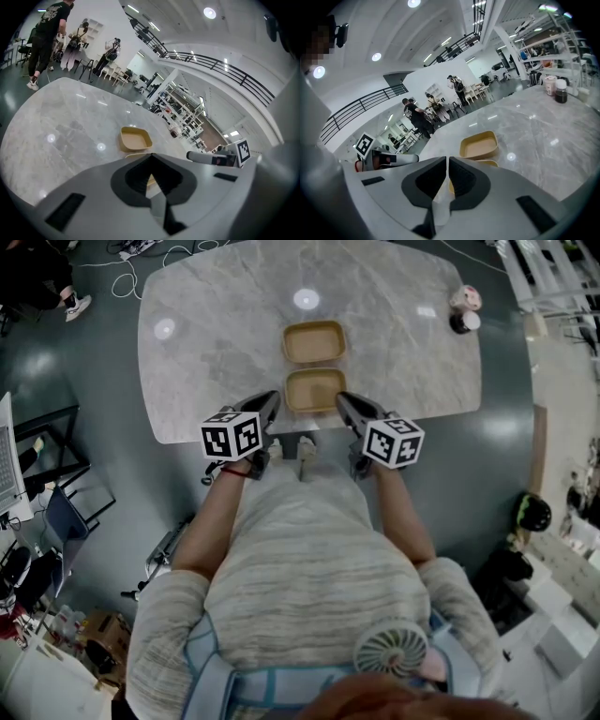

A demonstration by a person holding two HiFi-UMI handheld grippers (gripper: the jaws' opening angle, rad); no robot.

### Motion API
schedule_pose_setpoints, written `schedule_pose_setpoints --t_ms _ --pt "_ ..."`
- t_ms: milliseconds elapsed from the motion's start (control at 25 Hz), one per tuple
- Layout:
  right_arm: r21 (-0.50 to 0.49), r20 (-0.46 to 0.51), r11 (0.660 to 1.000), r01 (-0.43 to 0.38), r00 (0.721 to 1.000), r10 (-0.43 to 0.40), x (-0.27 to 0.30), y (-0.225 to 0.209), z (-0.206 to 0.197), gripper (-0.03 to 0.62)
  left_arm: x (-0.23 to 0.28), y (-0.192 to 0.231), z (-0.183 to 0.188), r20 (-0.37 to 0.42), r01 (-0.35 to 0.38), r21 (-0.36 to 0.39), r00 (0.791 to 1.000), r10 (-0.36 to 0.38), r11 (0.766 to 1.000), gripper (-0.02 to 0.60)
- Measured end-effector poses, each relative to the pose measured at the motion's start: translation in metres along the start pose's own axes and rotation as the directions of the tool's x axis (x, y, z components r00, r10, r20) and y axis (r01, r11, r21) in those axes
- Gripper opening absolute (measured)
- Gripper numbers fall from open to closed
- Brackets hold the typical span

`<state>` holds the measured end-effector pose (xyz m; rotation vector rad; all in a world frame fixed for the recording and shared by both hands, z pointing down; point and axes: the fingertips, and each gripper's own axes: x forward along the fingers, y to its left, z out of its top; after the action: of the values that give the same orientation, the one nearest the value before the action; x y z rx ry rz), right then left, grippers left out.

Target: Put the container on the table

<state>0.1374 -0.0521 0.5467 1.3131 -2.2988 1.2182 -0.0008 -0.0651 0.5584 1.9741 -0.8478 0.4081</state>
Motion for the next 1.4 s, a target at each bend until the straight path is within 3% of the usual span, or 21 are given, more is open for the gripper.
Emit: schedule_pose_setpoints --t_ms 440,1400 --pt "-0.008 0.007 1.0 -0.014 1.0 0.014 -0.002 0.008 0.007 0.017 0.005 -0.019 -0.002 0.006 0.039 0.003 0.999 -0.039 0.999 0.003" --pt "-0.067 -0.047 0.998 0.002 0.999 -0.005 0.007 0.009 0.006 0.002 0.0 -0.015 -0.003 0.017 0.021 -0.007 1.0 -0.021 1.0 0.003"
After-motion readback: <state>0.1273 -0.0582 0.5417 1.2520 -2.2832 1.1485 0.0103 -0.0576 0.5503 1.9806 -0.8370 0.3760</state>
